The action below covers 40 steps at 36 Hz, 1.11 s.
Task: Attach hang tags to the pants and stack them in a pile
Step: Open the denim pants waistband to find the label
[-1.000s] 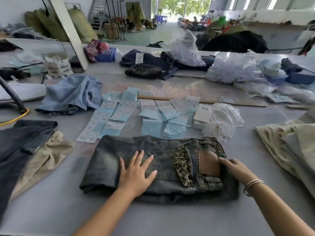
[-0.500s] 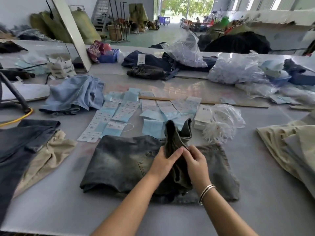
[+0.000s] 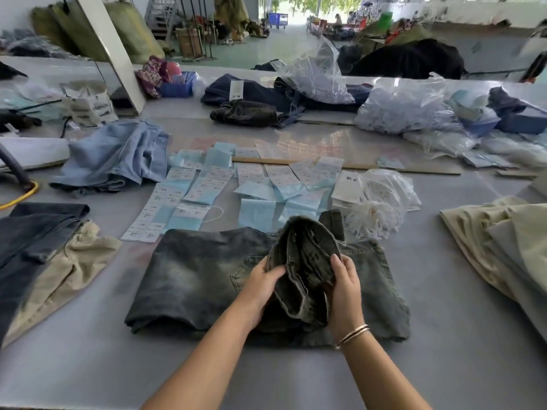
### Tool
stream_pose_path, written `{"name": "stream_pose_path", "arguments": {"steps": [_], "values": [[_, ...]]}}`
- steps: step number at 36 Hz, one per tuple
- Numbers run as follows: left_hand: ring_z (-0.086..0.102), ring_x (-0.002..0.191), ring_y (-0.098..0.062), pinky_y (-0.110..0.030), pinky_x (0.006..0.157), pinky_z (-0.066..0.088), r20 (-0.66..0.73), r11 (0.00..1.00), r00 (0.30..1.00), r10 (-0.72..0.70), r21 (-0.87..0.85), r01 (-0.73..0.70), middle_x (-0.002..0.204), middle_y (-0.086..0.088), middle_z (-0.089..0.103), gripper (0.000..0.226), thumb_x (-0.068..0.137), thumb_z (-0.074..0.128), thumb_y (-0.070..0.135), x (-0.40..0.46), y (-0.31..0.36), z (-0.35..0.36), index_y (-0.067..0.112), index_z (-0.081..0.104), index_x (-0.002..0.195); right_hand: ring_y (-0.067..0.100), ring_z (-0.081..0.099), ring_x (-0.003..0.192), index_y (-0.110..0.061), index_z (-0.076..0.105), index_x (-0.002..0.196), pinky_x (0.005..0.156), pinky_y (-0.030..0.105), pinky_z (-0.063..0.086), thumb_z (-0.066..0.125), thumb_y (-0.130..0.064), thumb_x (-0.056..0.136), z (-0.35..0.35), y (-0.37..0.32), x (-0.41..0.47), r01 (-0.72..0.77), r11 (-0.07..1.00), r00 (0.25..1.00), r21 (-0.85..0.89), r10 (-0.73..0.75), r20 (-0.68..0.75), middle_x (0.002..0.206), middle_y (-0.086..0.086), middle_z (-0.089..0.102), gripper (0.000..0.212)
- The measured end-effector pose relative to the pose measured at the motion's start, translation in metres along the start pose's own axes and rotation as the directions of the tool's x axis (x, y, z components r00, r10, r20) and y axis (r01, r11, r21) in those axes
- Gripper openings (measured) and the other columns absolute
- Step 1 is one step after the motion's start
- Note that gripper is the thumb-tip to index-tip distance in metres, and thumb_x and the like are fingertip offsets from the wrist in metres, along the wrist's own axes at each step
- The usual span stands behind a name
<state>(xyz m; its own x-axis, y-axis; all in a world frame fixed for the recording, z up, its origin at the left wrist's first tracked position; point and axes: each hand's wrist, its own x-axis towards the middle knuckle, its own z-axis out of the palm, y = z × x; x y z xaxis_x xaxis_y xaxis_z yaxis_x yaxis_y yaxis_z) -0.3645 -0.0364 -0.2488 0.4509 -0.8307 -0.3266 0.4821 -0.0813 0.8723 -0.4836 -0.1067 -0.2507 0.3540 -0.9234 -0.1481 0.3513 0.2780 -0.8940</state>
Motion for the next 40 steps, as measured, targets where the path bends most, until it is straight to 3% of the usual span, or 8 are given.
{"name": "stream_pose_path", "arguments": {"steps": [5,11,18,23,26,30,35,40], "values": [[0.071,0.092,-0.020,-0.028,0.075,0.056,0.041,0.985,0.997,0.072,0.156,-0.077,0.096,-0.005,0.075,0.019,0.091,0.061,0.007,-0.002,0.001,0.016,0.022,0.069,0.101,-0.005,0.057,0.093,-0.035,0.049,0.102,0.075,0.009,0.043,0.080,-0.043,0.063,0.001,-0.008,0.000,0.280,0.703,0.959,-0.654,-0.240,0.152,0.099,-0.016,0.059,0.051],[0.069,0.100,-0.030,-0.040,0.087,0.055,-0.050,0.979,0.980,-0.192,-0.082,0.188,0.104,-0.010,0.073,0.044,0.094,0.051,0.052,-0.002,0.017,0.002,0.016,0.069,0.113,0.029,0.063,0.096,-0.015,0.067,0.096,0.091,0.047,0.049,0.064,0.006,0.083,-0.027,-0.034,0.026,0.126,0.897,0.991,-0.423,-0.133,0.013,0.097,0.012,0.070,0.025],[0.062,0.113,-0.027,-0.040,0.104,0.044,-0.047,0.983,0.995,-0.089,0.158,0.096,0.117,-0.008,0.068,0.029,0.098,0.051,0.033,0.000,0.020,0.010,0.017,0.063,0.120,0.025,0.067,0.091,-0.011,0.061,0.113,0.072,0.033,0.056,0.065,0.002,0.083,-0.042,-0.033,0.020,-0.043,0.947,0.999,-0.319,0.051,0.016,0.100,0.008,0.071,0.033],[0.028,0.138,-0.015,-0.020,0.112,0.022,0.194,0.500,0.875,0.444,0.756,-0.421,0.149,-0.004,0.029,0.071,0.091,0.059,0.005,0.012,0.043,0.021,0.019,0.024,0.150,-0.007,0.042,0.125,-0.038,0.017,0.149,0.103,0.021,0.038,0.070,0.000,0.080,-0.042,-0.053,0.021,0.289,0.708,0.952,-0.644,-0.141,0.272,0.143,-0.021,0.037,0.095],[0.046,0.125,-0.012,-0.012,0.100,0.031,0.346,0.288,0.750,0.564,0.769,-0.571,0.135,-0.002,0.053,0.045,0.091,0.063,0.015,0.022,0.064,0.034,0.016,0.052,0.135,-0.005,0.058,0.107,-0.058,0.046,0.121,0.091,0.022,0.048,0.070,-0.001,0.079,-0.036,-0.059,0.019,0.386,0.641,0.898,-0.664,-0.096,0.430,0.117,-0.021,0.061,0.075],[0.064,0.088,-0.022,-0.028,0.076,0.046,0.251,0.369,0.858,0.447,0.822,-0.433,0.090,-0.005,0.070,0.028,0.095,0.056,0.036,0.032,0.090,0.036,0.013,0.073,0.097,0.015,0.062,0.080,-0.028,0.064,0.095,0.074,0.034,0.050,0.063,-0.025,0.090,-0.028,-0.065,0.018,0.285,0.713,0.945,-0.640,-0.099,0.311,0.081,-0.005,0.067,0.005],[0.064,0.089,-0.011,-0.025,0.081,0.047,0.141,0.711,0.983,0.120,0.678,-0.184,0.095,0.002,0.072,0.029,0.092,0.061,0.040,0.032,0.106,0.024,0.016,0.074,0.083,0.011,0.045,0.064,-0.015,0.057,0.067,0.065,0.034,0.037,0.051,-0.031,0.097,-0.030,-0.071,0.023,0.230,0.680,0.970,-0.696,-0.099,0.224,0.061,-0.006,0.049,0.034],[0.068,0.069,-0.023,-0.030,0.067,0.059,0.129,0.861,0.980,-0.153,0.504,0.069,0.083,-0.014,0.071,0.033,0.090,0.063,0.036,0.029,0.105,0.015,0.004,0.070,0.087,0.017,0.041,0.066,0.000,0.052,0.074,0.066,0.035,0.034,0.050,-0.030,0.097,-0.025,-0.067,0.027,0.186,0.717,0.981,-0.672,-0.099,0.166,0.067,0.005,0.045,0.039]]}}
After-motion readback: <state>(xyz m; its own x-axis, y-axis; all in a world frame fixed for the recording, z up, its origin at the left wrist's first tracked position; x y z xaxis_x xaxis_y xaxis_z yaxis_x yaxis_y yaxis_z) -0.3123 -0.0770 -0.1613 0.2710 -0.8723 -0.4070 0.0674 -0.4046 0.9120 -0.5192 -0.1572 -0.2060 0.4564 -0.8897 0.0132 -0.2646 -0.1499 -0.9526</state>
